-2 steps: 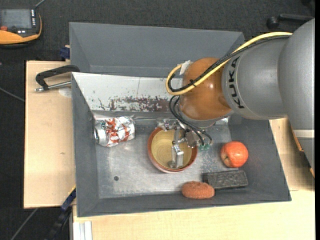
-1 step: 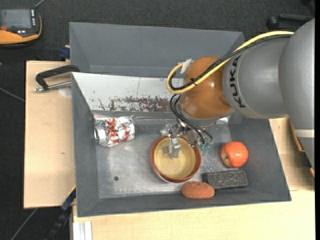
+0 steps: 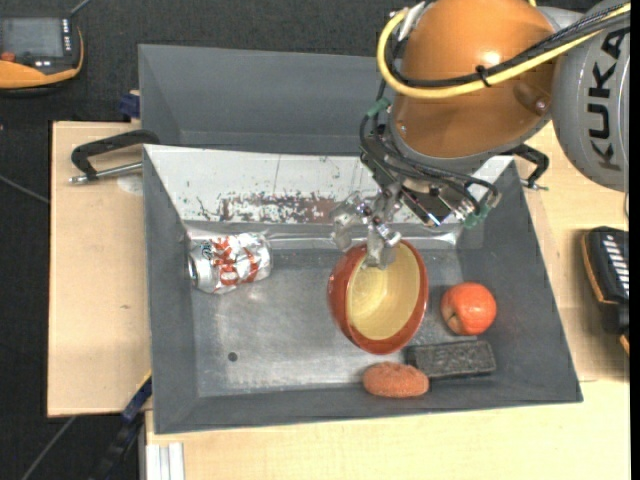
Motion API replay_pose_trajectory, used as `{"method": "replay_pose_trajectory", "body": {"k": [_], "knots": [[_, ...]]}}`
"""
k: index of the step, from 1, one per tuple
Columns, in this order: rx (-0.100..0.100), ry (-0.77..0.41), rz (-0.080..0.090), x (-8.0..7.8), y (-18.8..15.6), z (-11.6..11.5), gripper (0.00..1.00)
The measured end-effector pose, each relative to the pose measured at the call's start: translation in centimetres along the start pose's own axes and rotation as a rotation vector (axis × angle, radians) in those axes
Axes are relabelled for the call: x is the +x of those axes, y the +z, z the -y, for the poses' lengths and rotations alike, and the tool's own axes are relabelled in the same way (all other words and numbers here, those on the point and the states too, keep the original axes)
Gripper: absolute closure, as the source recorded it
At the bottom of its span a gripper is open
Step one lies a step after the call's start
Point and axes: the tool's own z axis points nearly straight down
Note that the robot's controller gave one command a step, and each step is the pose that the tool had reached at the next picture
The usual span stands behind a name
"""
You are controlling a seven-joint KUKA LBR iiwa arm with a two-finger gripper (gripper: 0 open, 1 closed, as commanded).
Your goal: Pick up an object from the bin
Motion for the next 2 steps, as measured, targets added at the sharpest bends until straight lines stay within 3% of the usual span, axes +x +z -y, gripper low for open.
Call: {"method": "replay_pose_trajectory", "body": {"k": [1,2], "knots": [[-0.003,-0.302,-0.001,-1.0,15.7,0.7,1.00],[0.005,-0.245,0.012,-2.5,3.4,4.2,1.00]]}}
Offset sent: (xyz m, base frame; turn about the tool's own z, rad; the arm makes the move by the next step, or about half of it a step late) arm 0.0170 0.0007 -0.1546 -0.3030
